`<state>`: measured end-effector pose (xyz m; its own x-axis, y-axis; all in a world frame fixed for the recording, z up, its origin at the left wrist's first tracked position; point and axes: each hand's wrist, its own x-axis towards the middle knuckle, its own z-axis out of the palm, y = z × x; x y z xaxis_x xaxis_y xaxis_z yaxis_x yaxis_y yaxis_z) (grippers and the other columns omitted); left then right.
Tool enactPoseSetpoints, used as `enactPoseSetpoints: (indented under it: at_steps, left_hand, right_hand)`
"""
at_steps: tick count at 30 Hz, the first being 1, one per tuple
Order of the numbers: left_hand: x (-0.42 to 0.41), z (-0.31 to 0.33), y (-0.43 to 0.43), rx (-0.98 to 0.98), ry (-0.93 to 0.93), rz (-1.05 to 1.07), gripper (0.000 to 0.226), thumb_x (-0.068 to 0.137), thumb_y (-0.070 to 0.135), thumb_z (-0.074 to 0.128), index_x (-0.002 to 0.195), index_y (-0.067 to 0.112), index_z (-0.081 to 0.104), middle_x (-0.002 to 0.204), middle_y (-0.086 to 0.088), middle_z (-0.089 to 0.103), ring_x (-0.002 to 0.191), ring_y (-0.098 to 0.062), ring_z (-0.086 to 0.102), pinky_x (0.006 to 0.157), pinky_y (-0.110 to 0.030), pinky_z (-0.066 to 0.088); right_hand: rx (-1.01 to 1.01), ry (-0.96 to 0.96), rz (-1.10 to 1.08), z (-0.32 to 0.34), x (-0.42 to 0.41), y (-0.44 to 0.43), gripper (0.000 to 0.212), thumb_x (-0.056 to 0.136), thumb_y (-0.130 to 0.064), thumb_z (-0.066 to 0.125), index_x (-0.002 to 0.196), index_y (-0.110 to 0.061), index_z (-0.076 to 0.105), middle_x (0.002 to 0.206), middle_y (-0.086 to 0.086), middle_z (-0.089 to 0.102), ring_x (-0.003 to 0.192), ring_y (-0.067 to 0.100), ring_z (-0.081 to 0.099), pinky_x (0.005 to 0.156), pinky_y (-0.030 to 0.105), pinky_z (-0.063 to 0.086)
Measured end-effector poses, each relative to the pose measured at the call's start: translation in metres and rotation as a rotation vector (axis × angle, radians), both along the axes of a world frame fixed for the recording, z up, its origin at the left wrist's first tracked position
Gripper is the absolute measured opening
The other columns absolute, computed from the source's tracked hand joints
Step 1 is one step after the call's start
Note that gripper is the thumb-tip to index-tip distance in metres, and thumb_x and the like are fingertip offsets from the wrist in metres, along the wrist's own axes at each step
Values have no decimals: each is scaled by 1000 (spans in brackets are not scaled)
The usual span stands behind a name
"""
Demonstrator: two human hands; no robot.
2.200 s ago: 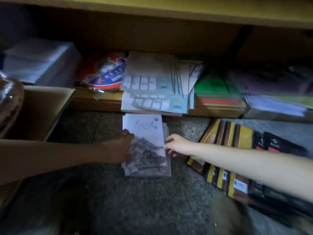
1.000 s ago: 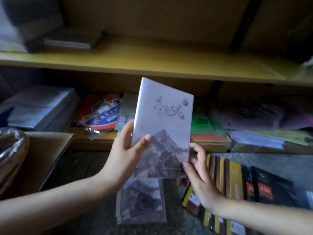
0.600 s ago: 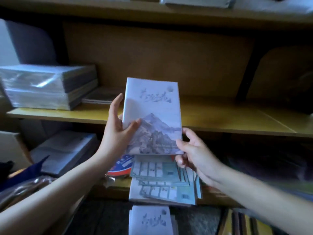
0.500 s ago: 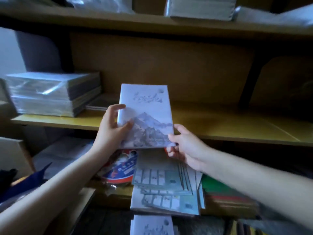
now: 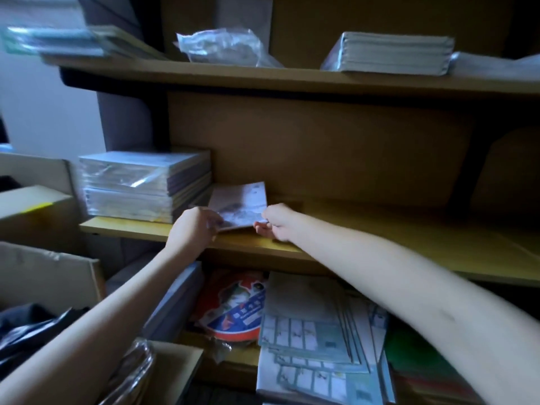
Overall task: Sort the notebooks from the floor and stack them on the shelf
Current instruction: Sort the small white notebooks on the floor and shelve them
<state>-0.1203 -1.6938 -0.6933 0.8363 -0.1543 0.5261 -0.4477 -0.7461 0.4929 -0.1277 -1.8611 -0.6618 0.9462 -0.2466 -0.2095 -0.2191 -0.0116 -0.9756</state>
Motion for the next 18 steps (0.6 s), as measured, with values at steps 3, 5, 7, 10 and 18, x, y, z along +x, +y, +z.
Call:
enactPoseSetpoints:
  at_steps: [3, 5, 7, 10, 18]
  left_hand:
    - [2, -10, 2, 140, -188, 90, 34, 79, 1, 57, 101, 21, 73, 114, 0, 63, 107, -26, 55, 81, -35, 46]
    - [2, -13, -1, 182, -283, 69, 32, 79, 4, 60, 103, 21, 72, 111, -2, 61, 105, -27, 54, 79, -37, 47]
    - [1, -14, -7, 230, -263, 10, 35, 82, 8, 58, 111, 24, 68, 112, 0, 58, 109, -24, 52, 80, -35, 48]
    - [1, -15, -13, 397, -143, -57, 48, 87, 7, 48, 126, 34, 57, 117, -1, 52, 115, -21, 47, 82, -31, 44]
    - [23, -5, -17, 346, 161, -40, 53, 74, 0, 49, 124, 15, 52, 127, -11, 45, 124, -31, 41, 98, -43, 40]
  right_hand:
    - [3, -33, -33, -5, 14, 10, 40, 98, 1, 25, 139, 1, 24, 83, 14, 50, 56, 12, 49, 32, 16, 43]
    - [-40, -40, -87, -8, 23, 9, 35, 95, 4, 29, 128, 1, 38, 68, 11, 50, 50, 11, 46, 34, 15, 41]
    - [-113, -60, -111, -12, 26, 7, 27, 93, 3, 33, 115, 1, 48, 64, 9, 51, 47, 11, 44, 40, 16, 38]
    - [-285, -101, -21, -16, 24, 3, 22, 95, -6, 37, 111, -7, 52, 68, 6, 49, 50, 13, 42, 40, 19, 35]
    - [-657, -364, 25, -32, 13, -5, 32, 93, -5, 35, 101, -21, 61, 98, -2, 57, 66, 10, 47, 52, 20, 34]
